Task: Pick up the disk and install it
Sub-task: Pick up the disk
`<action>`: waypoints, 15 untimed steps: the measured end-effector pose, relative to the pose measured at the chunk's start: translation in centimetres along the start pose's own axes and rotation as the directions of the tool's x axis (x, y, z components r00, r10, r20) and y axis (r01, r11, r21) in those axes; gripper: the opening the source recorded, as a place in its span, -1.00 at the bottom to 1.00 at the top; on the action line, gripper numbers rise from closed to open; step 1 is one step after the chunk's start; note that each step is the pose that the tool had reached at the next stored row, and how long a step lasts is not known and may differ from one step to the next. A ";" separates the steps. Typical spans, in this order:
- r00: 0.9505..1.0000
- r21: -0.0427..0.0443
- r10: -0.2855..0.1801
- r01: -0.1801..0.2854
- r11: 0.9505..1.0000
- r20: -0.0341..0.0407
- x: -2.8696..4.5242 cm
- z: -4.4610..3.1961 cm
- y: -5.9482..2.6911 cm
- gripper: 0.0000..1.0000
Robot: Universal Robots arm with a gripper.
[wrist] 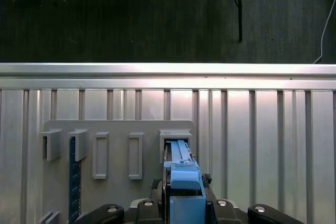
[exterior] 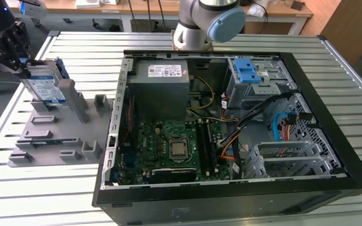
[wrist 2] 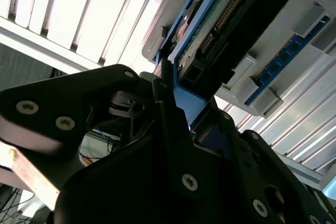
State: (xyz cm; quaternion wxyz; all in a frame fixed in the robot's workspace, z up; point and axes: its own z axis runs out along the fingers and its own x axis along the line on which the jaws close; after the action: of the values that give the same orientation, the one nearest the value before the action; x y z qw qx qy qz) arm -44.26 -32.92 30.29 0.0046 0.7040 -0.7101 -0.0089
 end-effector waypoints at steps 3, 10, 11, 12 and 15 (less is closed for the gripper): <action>1.000 0.000 0.000 0.000 1.000 0.001 0.00 -0.34 0.01 -0.27; 1.000 0.000 0.000 0.000 1.000 0.005 -0.01 -0.92 0.02 -0.27; 1.000 0.000 0.000 0.000 1.000 0.005 -0.01 -1.00 0.02 -0.27; 1.000 0.000 0.000 0.000 1.000 0.006 -0.01 -1.08 0.02 -0.27; 1.000 0.000 0.000 0.000 1.000 0.006 -0.01 -1.35 0.03 -0.27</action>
State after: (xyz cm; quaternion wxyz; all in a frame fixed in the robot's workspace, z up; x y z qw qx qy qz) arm -44.27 -32.91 31.63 0.0025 0.7040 -0.7101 -0.0110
